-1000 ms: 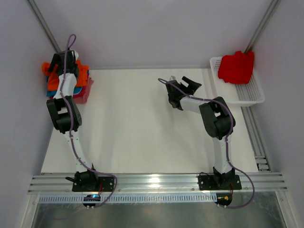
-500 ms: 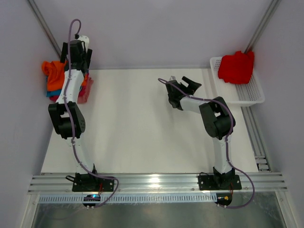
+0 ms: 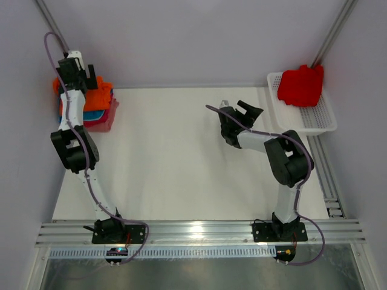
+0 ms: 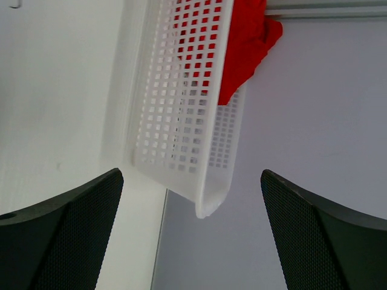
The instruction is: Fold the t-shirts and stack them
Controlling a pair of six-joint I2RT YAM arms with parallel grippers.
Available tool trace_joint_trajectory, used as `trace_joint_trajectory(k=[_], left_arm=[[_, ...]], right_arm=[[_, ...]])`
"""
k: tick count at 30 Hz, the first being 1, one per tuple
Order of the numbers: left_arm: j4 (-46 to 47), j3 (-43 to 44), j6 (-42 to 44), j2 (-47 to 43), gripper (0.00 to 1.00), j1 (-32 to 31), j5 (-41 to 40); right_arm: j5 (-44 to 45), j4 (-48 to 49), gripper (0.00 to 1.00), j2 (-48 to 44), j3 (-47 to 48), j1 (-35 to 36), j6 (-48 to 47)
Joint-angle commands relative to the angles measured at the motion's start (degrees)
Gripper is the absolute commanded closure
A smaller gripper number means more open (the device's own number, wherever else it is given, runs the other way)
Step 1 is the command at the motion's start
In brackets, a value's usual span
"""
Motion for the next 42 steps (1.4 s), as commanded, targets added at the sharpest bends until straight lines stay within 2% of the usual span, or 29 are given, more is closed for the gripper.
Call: trace_joint_trajectory(k=[1,4,8,11,21,26,34,38,42], left_arm=[[1.02,0.01,-5.67,0.56,0.01,2.76,6.91],[3.04,-2.80,-8.04,0.74,0.01,4.61,11.20],[3.84,-2.28,-12.08,3.89,0.01,7.78,18.41],[5.24,-2.63,-14.19,5.65,0.01,9.54,20.97],[16.22,-10.97,-12.09,3.73,0.01,9.72,15.88],[14.39,-10.89,-9.90,2.94,0.01,9.80,18.07],[12.81,-15.11,-9.54,-9.79,0.01,9.19,29.57],[10.52,-15.72,-10.85,-19.10,0.01,7.26,32.39],[12.45,-19.05,-12.87,-24.12,0.01,5.68,35.56]], right_arm=[[0.10,4.16,0.01,-6.97,-1.66,-0.68,0.94],[0.37,3.99,0.01,-8.73,-2.72,-1.12,0.68],[0.54,3.46,0.01,-9.97,-3.07,-1.30,-0.73],[0.81,3.02,0.01,-10.58,-3.24,-1.47,-1.52],[0.46,2.14,0.01,-11.81,-6.93,-3.05,-0.82],[0.28,1.53,0.01,-11.99,-7.64,-3.93,0.41],[-0.69,1.52,0.01,-12.69,-8.43,-4.11,2.43],[-1.13,1.17,0.01,-12.69,-8.69,-4.02,3.84],[-1.74,-0.15,0.01,-12.69,-8.60,-4.02,5.33]])
